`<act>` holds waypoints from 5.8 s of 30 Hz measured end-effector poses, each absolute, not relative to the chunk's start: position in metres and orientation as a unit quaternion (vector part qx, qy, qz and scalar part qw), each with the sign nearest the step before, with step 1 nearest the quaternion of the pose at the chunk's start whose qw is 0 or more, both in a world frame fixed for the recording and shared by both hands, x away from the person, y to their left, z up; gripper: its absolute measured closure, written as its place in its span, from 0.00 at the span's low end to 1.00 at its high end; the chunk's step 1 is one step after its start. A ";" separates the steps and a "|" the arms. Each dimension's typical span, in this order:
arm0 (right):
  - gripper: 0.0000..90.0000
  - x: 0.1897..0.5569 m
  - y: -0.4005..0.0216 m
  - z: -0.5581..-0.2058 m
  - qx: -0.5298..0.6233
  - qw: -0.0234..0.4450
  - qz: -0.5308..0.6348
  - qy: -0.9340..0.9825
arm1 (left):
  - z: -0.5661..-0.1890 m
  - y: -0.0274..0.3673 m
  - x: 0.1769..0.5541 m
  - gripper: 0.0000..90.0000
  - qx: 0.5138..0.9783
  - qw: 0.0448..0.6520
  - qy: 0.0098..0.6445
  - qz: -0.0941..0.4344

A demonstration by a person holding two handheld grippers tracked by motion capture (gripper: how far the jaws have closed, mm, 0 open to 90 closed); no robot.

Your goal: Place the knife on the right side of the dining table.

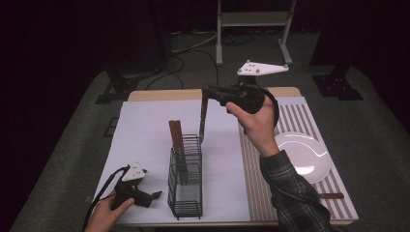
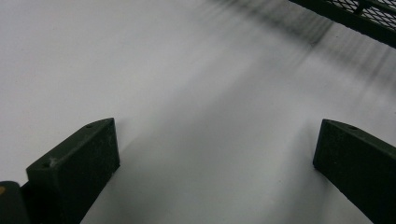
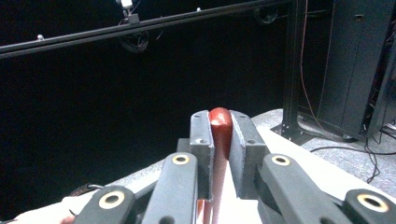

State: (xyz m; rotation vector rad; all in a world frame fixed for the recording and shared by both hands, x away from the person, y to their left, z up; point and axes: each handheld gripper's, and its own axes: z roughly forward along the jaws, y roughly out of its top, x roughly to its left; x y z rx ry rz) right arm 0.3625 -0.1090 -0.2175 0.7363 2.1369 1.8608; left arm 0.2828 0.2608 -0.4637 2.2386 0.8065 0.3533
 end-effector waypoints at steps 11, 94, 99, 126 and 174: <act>0.88 0.365 -0.129 -0.217 0.268 0.124 0.634 0.715 | -0.464 0.261 0.283 0.00 0.868 0.360 0.313 0.137; 0.88 0.448 -0.266 -0.332 0.508 0.286 0.522 0.623 | -0.464 0.261 0.283 0.00 0.868 0.361 0.313 0.138; 0.87 0.446 -0.271 -0.334 0.511 0.292 0.518 0.621 | -0.464 0.261 0.283 0.00 0.868 0.361 0.313 0.138; 0.78 0.432 -0.314 -0.345 0.540 0.291 0.483 0.625 | -0.464 0.261 0.283 0.00 0.868 0.361 0.313 0.138; 0.55 0.428 -0.357 -0.389 0.583 0.284 0.423 0.633 | -0.464 0.261 0.283 0.00 0.868 0.361 0.313 0.137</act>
